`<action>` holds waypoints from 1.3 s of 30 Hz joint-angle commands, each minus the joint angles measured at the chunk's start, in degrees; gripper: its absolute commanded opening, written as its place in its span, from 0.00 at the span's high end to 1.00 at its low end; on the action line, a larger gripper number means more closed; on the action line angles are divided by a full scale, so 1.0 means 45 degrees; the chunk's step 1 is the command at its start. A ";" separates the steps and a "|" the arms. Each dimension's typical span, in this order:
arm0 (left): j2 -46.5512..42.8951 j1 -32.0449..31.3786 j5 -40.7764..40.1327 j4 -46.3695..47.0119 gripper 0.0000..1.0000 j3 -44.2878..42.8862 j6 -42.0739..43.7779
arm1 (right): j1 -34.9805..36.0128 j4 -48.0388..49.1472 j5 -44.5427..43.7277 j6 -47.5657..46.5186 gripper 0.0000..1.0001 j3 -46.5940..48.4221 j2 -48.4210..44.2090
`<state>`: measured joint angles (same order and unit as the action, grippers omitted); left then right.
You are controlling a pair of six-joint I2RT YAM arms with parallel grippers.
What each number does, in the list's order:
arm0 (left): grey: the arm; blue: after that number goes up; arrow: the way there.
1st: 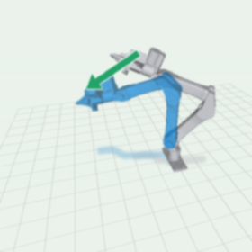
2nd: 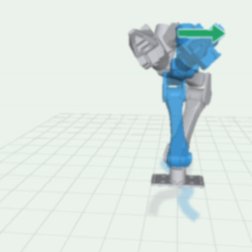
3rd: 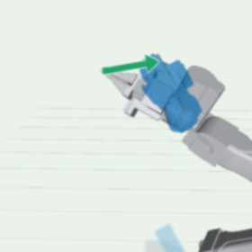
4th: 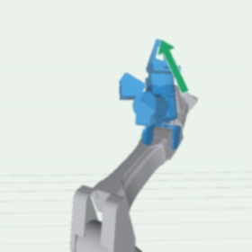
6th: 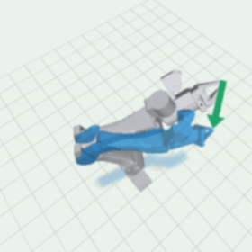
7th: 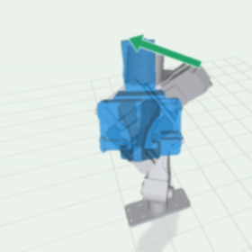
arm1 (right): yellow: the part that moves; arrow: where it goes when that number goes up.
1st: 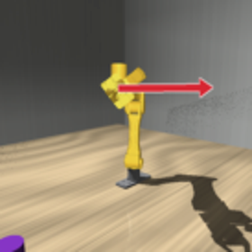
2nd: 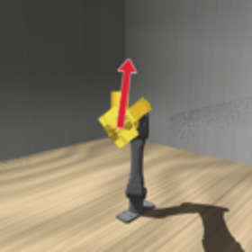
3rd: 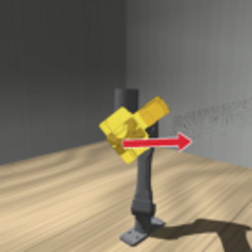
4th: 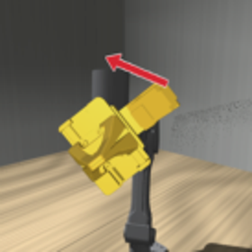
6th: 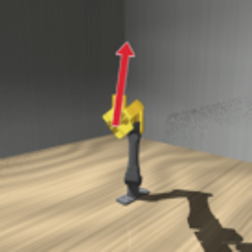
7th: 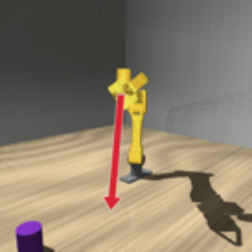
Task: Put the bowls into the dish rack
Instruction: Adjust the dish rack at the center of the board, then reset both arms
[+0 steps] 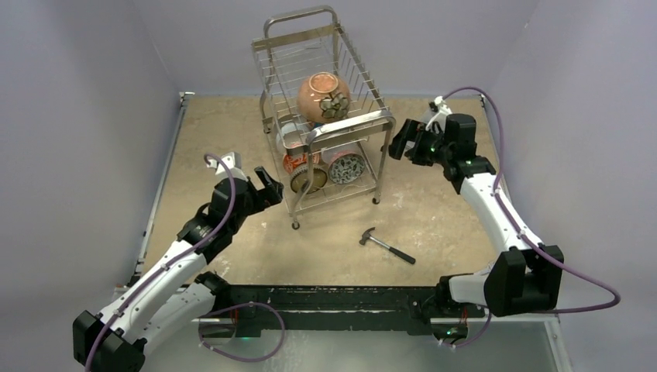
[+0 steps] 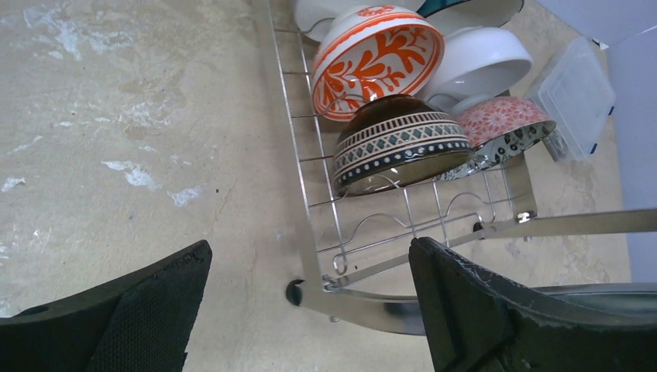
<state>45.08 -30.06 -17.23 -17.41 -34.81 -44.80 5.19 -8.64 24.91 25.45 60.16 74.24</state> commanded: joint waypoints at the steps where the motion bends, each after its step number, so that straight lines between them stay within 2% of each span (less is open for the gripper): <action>1: 0.0141 0.0021 -0.0750 0.1580 0.02 0.0137 0.0976 | 0.0370 0.0575 0.0381 -0.0225 0.01 -0.0175 -0.0647; 3: 0.0220 0.0021 -0.1121 0.1879 0.02 0.0238 0.1202 | 0.0355 0.0547 -0.0128 -0.0216 0.01 -0.0264 -0.0775; 9: 0.0369 0.0015 -0.2798 0.3616 0.02 0.1013 0.1826 | 0.0332 0.2171 -0.4241 -0.0239 0.01 -0.1377 -0.0981; 14: 0.0771 0.0006 -0.5119 0.5868 0.01 0.2017 0.3098 | 0.0289 0.5310 -0.6835 -0.0465 0.01 -0.3937 -0.1741; 18: 0.1603 0.0020 -0.7376 0.7544 0.01 0.2823 0.4295 | 0.0277 0.8866 -0.7988 -0.1685 0.01 -0.6365 -0.2249; 23: 0.3199 0.0097 -0.9198 1.0484 0.01 0.3950 0.6224 | 0.0272 1.1649 -0.9045 -0.3355 0.01 -0.8474 -0.2038; 29: 0.4595 0.1073 -0.8230 1.1123 0.01 0.3299 0.7363 | 0.0258 1.4357 -0.9557 -0.4085 0.02 -0.9744 -0.1136; 31: 0.5080 0.1461 -0.8004 1.1997 0.01 0.3522 0.7964 | 0.0241 1.5109 -0.9453 -0.4043 0.02 -0.9996 -0.0761; 34: 0.5793 0.2464 -0.6798 1.3930 0.01 0.4398 0.8108 | 0.0233 1.6499 -0.9339 -0.4292 0.02 -1.0204 -0.0119; 37: 0.7045 0.3398 -0.5007 1.8015 0.01 0.5612 0.8577 | 0.0172 1.7984 -0.9190 -0.4477 0.01 -1.0524 0.0244; 39: 0.7520 0.3741 -0.4252 1.8773 0.01 0.5659 0.8990 | -0.0014 1.9365 -0.8864 -0.4800 0.01 -1.0844 0.0578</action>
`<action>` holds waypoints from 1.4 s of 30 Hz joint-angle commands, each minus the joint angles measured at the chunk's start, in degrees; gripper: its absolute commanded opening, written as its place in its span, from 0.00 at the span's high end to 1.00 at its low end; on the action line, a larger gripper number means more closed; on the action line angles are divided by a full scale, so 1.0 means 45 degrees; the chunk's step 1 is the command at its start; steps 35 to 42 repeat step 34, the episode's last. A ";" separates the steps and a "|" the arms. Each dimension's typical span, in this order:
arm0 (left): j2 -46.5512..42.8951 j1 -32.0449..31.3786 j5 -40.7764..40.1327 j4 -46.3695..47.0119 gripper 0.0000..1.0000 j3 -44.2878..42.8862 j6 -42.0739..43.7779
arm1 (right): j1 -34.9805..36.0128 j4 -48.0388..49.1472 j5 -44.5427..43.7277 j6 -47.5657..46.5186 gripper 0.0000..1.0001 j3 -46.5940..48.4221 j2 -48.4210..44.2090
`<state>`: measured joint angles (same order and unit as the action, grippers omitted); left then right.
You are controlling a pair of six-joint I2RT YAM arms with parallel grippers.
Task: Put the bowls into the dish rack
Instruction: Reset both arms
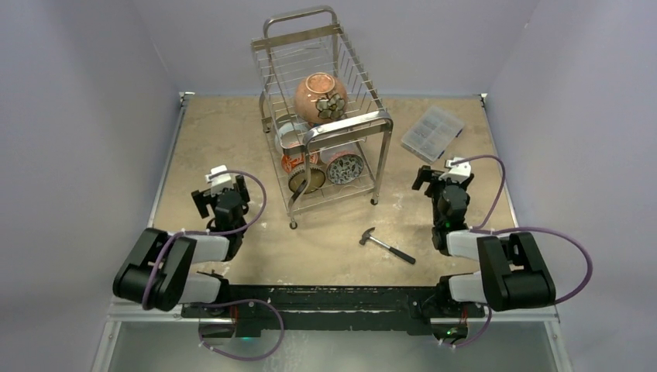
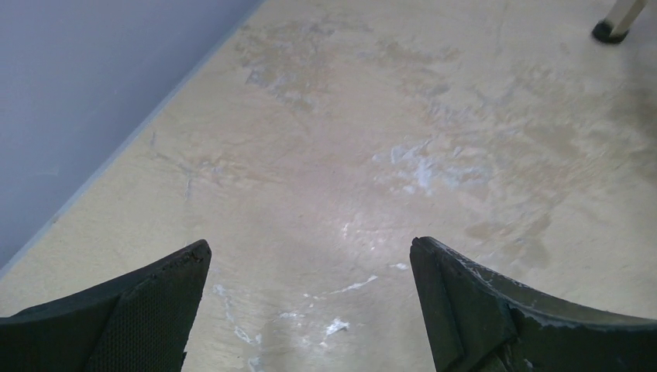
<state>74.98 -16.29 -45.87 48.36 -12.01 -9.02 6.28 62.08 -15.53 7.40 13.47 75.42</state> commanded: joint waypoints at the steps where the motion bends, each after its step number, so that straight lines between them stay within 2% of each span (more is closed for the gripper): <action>1: 0.1145 0.0772 0.2688 0.4886 0.01 0.0649 0.1378 | -0.0312 0.4082 0.0205 -0.0937 0.01 -0.0501 0.0502; 3: 0.2116 0.0944 0.3031 0.6475 0.01 0.0712 0.1915 | -0.0443 0.4517 0.0442 -0.1124 0.01 -0.0531 0.0896; 6: 0.3672 0.1207 0.3854 0.6914 0.01 0.0303 0.1933 | -0.0754 0.6138 0.1005 -0.1112 0.01 -0.0911 0.1707; 8: 0.4831 0.1218 0.4291 0.7949 0.01 0.0160 0.2529 | -0.1178 0.7229 0.1348 -0.0771 0.01 -0.1123 0.2428; 11: 0.4385 0.1251 0.3929 0.6474 0.01 -0.0160 0.2103 | -0.1376 0.8519 0.1670 -0.0691 0.01 -0.1335 0.3232; 13: 0.4723 0.1258 0.3652 0.6978 0.01 -0.0259 0.2124 | -0.1377 0.6958 0.1484 -0.0765 0.01 -0.0697 0.2937; 15: 0.4428 0.1258 0.3576 0.6258 0.02 -0.0339 0.2100 | -0.1377 0.5673 0.1212 -0.0746 0.01 0.0111 0.3046; 17: 0.4676 0.1257 0.3552 0.6738 0.01 -0.0315 0.2101 | -0.1377 0.5681 0.1369 -0.0891 0.01 0.0153 0.3081; 42: 0.4518 0.1408 0.3819 0.6105 0.01 -0.0516 0.1838 | -0.1377 0.5592 0.1420 -0.0921 0.01 0.0209 0.3103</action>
